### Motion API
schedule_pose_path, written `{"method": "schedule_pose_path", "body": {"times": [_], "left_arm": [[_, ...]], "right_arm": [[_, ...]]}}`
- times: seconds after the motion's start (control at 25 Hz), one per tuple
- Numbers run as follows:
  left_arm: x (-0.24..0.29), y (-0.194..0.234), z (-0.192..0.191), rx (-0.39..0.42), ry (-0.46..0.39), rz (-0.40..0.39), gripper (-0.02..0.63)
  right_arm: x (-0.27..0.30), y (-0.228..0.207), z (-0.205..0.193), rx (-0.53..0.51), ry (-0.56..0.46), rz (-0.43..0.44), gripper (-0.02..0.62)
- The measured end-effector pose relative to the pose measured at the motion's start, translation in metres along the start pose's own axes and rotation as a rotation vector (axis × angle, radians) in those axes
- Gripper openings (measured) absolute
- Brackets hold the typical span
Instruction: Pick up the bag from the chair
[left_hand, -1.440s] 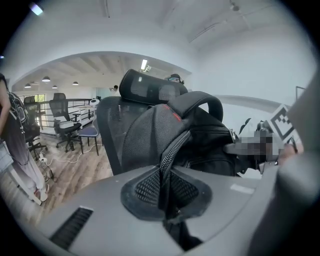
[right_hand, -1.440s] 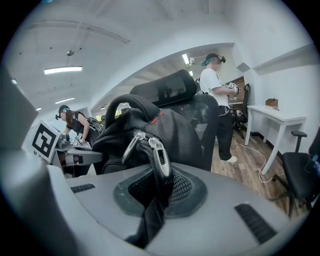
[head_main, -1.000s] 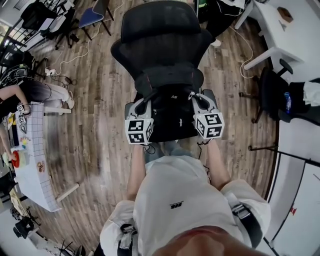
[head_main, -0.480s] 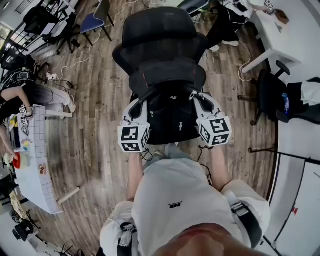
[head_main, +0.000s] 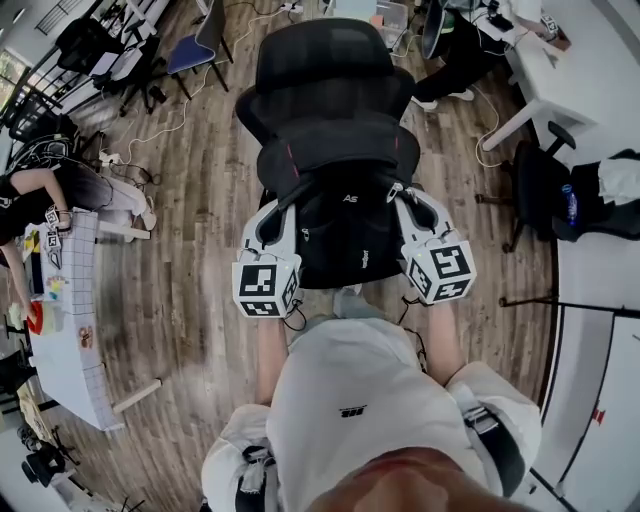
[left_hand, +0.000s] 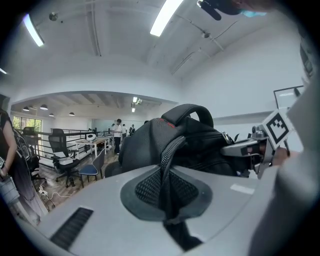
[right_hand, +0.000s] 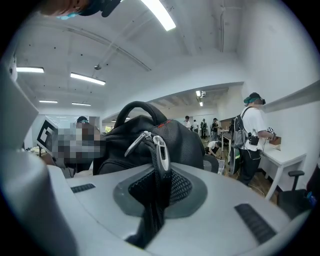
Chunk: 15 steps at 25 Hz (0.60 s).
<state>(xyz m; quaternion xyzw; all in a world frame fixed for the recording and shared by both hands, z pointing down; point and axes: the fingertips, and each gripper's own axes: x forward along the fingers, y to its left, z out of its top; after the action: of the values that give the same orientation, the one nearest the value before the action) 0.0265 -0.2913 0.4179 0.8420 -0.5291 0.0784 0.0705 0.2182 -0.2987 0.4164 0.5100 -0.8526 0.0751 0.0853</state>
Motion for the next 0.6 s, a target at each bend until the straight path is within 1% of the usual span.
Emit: {"method": "schedule_pose_path", "body": {"times": [0.2, 0.6], "left_arm": [[-0.038, -0.016, 0.002, 0.005, -0.018, -0.01, 0.02], [-0.125, -0.049, -0.018, -0.014, -0.022, -0.018, 0.02]], "right_arm": [[-0.037, 0.022, 0.001, -0.004, -0.015, -0.005, 0.011], [-0.119, 0.076, -0.021, -0.003, 0.008, -0.01, 0.011]]}}
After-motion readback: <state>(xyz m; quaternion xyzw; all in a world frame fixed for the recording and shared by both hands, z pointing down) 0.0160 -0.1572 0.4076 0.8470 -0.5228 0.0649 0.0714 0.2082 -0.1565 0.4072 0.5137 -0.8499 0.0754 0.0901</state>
